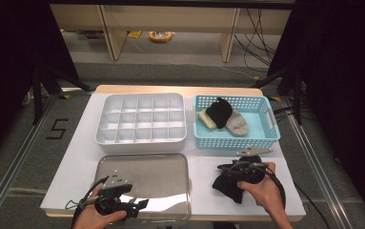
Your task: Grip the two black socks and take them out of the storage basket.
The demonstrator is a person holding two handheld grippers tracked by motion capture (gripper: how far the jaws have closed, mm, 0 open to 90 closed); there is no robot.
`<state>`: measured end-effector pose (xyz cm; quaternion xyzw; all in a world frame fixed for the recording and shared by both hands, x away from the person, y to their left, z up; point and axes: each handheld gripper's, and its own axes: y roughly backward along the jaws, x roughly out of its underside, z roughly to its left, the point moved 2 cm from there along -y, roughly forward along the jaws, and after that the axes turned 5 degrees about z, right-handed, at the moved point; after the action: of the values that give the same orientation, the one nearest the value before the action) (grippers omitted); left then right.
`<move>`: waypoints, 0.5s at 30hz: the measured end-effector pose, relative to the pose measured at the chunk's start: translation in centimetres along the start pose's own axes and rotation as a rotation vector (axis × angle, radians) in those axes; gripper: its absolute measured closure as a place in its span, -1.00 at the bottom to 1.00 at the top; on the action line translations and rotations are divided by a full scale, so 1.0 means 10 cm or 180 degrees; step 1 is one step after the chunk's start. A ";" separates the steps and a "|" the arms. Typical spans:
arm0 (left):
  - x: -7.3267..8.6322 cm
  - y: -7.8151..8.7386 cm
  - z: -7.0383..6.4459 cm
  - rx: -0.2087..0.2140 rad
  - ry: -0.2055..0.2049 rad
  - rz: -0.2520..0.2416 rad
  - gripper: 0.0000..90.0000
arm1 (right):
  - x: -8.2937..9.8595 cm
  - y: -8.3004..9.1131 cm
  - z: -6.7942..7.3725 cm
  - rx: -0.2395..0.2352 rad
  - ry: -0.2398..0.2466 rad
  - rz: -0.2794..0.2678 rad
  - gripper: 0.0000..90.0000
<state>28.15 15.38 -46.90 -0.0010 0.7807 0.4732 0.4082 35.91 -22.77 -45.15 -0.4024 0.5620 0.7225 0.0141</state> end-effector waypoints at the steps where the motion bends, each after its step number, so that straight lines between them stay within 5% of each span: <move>1: 0.00 0.00 0.00 -0.0010 -0.0001 0.0002 -0.58 | -0.03 -0.03 0.03 0.0032 -0.0085 0.0054 0.06; 8: 0.00 0.00 -0.01 0.0030 0.0007 -0.0005 -0.58 | -0.20 -0.29 0.11 0.0200 0.0163 0.0342 0.08; 11: 0.01 0.00 -0.01 0.0060 -0.0011 0.0011 -0.58 | -0.22 -0.35 0.08 0.0368 0.0298 0.0468 0.34; 15: 0.01 0.00 -0.02 0.0068 -0.0037 0.0038 -0.58 | -0.19 -0.35 0.02 0.0347 0.0366 0.0524 0.73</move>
<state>28.00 15.28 -46.93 0.0108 0.7833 0.4672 0.4099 38.72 -20.53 -46.85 -0.3943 0.6315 0.6653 -0.0556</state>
